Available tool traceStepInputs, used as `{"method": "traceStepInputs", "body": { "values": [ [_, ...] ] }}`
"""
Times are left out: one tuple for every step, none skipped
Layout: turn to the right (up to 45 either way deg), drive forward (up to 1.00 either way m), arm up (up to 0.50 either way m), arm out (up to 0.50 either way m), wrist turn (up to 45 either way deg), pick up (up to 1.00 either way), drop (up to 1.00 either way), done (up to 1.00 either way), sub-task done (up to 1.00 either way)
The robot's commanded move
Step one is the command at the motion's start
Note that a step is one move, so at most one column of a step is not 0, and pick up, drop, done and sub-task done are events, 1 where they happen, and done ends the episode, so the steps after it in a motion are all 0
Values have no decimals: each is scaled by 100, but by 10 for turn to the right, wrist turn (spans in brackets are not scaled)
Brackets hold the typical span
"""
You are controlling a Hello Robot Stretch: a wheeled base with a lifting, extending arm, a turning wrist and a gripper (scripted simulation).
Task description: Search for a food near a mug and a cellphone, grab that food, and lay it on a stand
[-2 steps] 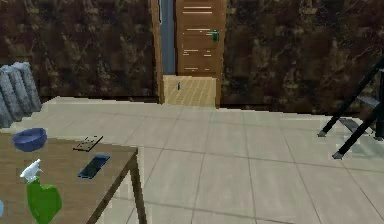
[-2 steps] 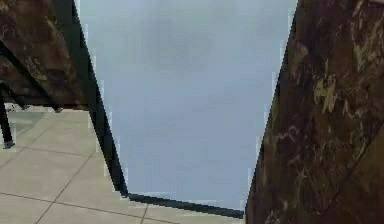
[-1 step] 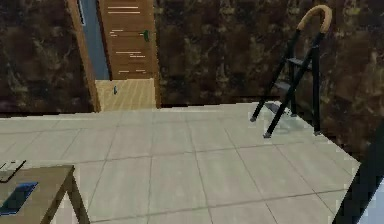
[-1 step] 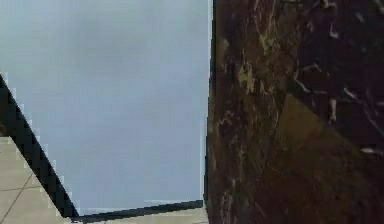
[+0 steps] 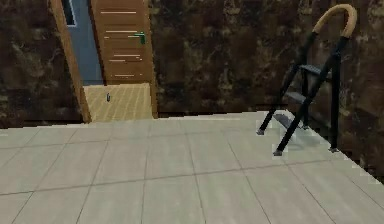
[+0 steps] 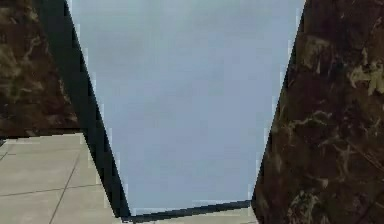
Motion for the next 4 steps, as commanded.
{"method": "traceStepInputs", "body": {
  "values": [
    [450,0,0,0,0,0,0,0,0],
    [450,0,0,0,0,0,0,0,0],
    [450,0,0,0,0,0,0,0,0],
    [330,0,0,0,0,0,0,0,0]
  ]
}}
